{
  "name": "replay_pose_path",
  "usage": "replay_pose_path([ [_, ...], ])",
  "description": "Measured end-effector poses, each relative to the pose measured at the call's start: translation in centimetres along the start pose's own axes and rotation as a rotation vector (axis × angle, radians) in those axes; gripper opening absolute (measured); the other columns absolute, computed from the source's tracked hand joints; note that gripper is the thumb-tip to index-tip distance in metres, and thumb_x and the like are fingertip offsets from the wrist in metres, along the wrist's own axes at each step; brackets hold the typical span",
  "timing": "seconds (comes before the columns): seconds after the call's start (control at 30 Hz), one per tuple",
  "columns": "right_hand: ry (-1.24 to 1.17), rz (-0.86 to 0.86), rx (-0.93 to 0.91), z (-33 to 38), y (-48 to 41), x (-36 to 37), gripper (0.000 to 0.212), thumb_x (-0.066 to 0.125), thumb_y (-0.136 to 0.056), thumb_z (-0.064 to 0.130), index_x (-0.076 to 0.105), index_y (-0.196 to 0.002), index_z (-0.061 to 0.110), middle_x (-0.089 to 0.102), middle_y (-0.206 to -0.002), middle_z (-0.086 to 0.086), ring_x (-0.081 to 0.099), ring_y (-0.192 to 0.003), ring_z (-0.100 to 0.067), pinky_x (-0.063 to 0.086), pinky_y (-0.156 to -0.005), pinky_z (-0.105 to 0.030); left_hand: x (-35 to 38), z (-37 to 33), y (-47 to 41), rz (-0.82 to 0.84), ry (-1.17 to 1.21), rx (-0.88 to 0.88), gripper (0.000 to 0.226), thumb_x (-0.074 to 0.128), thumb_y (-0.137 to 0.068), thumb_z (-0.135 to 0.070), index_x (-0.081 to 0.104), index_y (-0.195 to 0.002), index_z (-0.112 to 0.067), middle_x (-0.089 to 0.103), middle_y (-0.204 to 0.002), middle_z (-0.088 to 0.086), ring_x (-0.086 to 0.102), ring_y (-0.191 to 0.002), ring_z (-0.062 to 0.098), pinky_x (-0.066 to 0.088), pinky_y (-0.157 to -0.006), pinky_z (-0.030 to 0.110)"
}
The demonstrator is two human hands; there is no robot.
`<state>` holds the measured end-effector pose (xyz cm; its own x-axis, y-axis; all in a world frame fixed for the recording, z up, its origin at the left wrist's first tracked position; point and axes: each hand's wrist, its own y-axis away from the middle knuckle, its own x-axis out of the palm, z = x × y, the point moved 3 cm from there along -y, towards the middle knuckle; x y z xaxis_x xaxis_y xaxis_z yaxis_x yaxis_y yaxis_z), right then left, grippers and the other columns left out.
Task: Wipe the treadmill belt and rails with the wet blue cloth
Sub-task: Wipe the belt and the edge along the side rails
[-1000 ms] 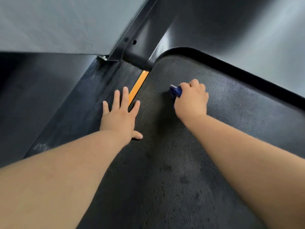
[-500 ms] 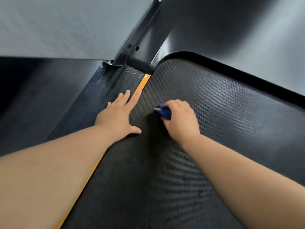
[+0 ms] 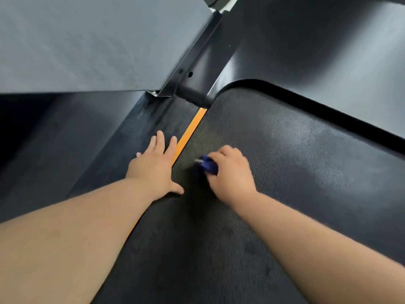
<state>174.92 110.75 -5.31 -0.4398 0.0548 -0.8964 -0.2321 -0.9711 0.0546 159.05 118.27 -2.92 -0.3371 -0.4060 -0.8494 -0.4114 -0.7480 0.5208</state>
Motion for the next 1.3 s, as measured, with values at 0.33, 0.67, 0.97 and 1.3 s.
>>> replay_pose_path([
  [0.33, 0.096, -0.067, 0.211, -3.4, -8.1, -2.2, 0.036, 0.057, -0.086, 0.031, 0.059, -0.121, 0.022, 0.050, -0.121, -0.006, 0.042, -0.112, -0.031, 0.035, -0.092, -0.040, 1.3, -0.5, -0.2, -0.050, -0.045, -0.051, 0.133, 0.073, -0.066, -0.063, -0.026, -0.145, -0.023, -0.028, -0.154, 0.009, -0.016, -0.145, 0.025, 0.025, -0.112, 0.046],
  [0.67, 0.040, 0.099, -0.049, -0.1, -5.6, 0.3, 0.036, 0.053, -0.089, 0.049, 0.065, -0.113, 0.025, 0.053, -0.112, 0.002, 0.040, -0.110, -0.024, 0.034, -0.088, -0.038, -1.7, -0.3, -0.8, -0.004, -0.169, 0.048, 0.114, 0.055, -0.070, -0.078, -0.001, -0.151, -0.020, -0.002, -0.158, 0.016, 0.013, -0.145, 0.030, 0.047, -0.089, 0.044],
  [0.97, 0.095, -0.035, -0.151, 1.5, -1.6, 1.3, 0.042, 0.065, -0.079, 0.040, 0.060, -0.117, 0.024, 0.055, -0.117, 0.000, 0.048, -0.105, -0.029, 0.040, -0.081, -0.040, -1.2, -0.6, -3.4, -0.017, -0.051, 0.055, 0.132, 0.071, -0.064, -0.068, -0.013, -0.149, -0.012, -0.014, -0.155, 0.023, -0.006, -0.143, 0.041, 0.021, -0.111, 0.057],
  [1.3, 0.122, -0.137, 0.130, -2.1, -12.0, -0.9, 0.030, 0.057, -0.086, 0.020, 0.053, -0.114, 0.013, 0.054, -0.115, -0.010, 0.047, -0.107, -0.033, 0.038, -0.083, -0.041, -1.3, -0.6, -3.3, 0.025, -0.137, 0.049, 0.136, 0.073, -0.063, -0.066, -0.021, -0.147, -0.013, -0.020, -0.154, 0.021, -0.007, -0.144, 0.039, 0.024, -0.112, 0.051],
])
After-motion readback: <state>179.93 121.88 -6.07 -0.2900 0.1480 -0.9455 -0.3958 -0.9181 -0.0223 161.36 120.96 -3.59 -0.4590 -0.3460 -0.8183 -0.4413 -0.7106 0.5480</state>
